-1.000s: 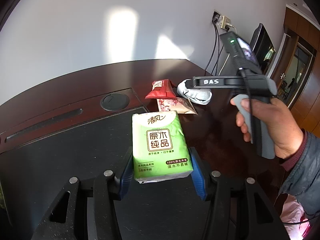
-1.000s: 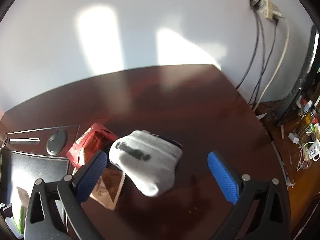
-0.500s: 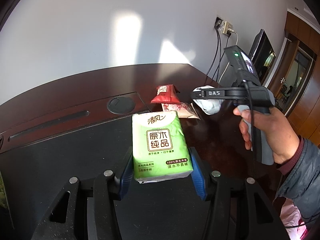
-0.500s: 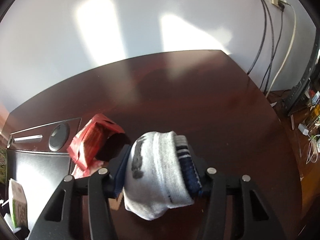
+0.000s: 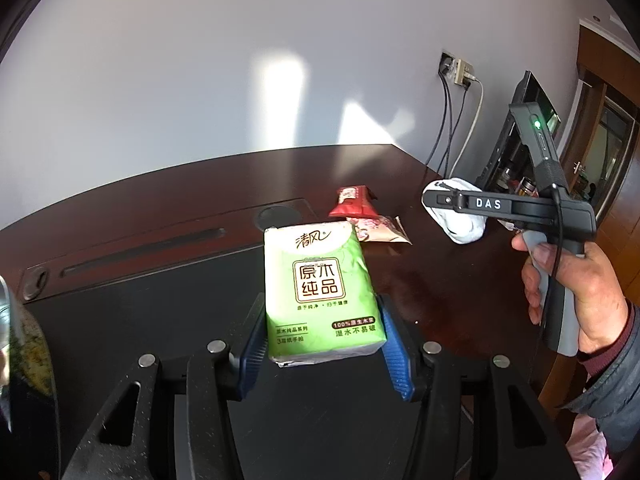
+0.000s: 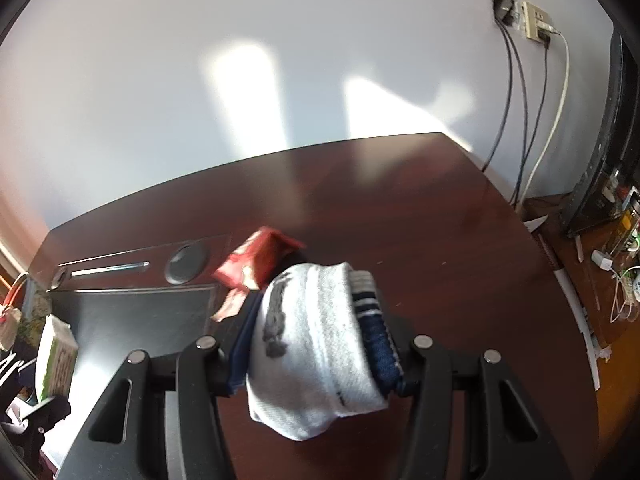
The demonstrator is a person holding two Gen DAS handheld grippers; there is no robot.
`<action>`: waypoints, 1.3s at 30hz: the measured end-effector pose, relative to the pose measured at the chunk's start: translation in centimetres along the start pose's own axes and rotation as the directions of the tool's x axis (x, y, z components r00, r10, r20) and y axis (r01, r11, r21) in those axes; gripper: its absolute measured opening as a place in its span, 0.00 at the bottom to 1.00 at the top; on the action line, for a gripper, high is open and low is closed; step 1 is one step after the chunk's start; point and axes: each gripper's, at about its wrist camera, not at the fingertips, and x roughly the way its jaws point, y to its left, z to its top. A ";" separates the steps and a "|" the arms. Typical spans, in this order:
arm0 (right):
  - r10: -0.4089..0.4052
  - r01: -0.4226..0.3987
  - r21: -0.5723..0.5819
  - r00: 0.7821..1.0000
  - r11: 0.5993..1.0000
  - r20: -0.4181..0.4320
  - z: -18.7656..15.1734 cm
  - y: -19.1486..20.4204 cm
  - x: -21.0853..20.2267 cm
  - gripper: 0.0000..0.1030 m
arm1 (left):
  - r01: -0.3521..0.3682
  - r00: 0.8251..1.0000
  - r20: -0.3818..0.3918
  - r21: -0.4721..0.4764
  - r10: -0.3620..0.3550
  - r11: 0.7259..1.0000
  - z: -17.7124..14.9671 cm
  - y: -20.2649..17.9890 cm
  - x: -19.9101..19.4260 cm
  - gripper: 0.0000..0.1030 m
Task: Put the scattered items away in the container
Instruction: 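Grasp the white-grey sock with the right gripper while the left holds the tissue packet, then carry the tissue packet and sock over the steel bowl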
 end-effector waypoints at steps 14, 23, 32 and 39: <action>0.119 -0.117 -0.049 0.992 0.992 0.036 -2.7 7.4 -3.2 0.52 | -0.086 0.995 0.035 -0.053 0.088 0.995 -1.4 3.9 -4.4 0.53; 0.156 -0.153 -0.074 0.987 0.985 0.035 -3.8 11.2 -4.0 0.52 | -0.111 0.991 0.062 -0.086 0.117 0.990 -2.3 6.1 -6.9 0.53; 0.201 -0.195 -0.113 0.979 0.974 0.042 -4.3 15.2 -5.1 0.52 | -0.147 0.984 0.084 -0.122 0.158 0.982 -3.1 8.8 -9.3 0.53; 0.245 -0.238 -0.146 0.969 0.960 0.029 -4.6 19.1 -4.8 0.52 | -0.176 0.976 0.102 -0.163 0.194 0.971 -4.0 11.7 -11.8 0.53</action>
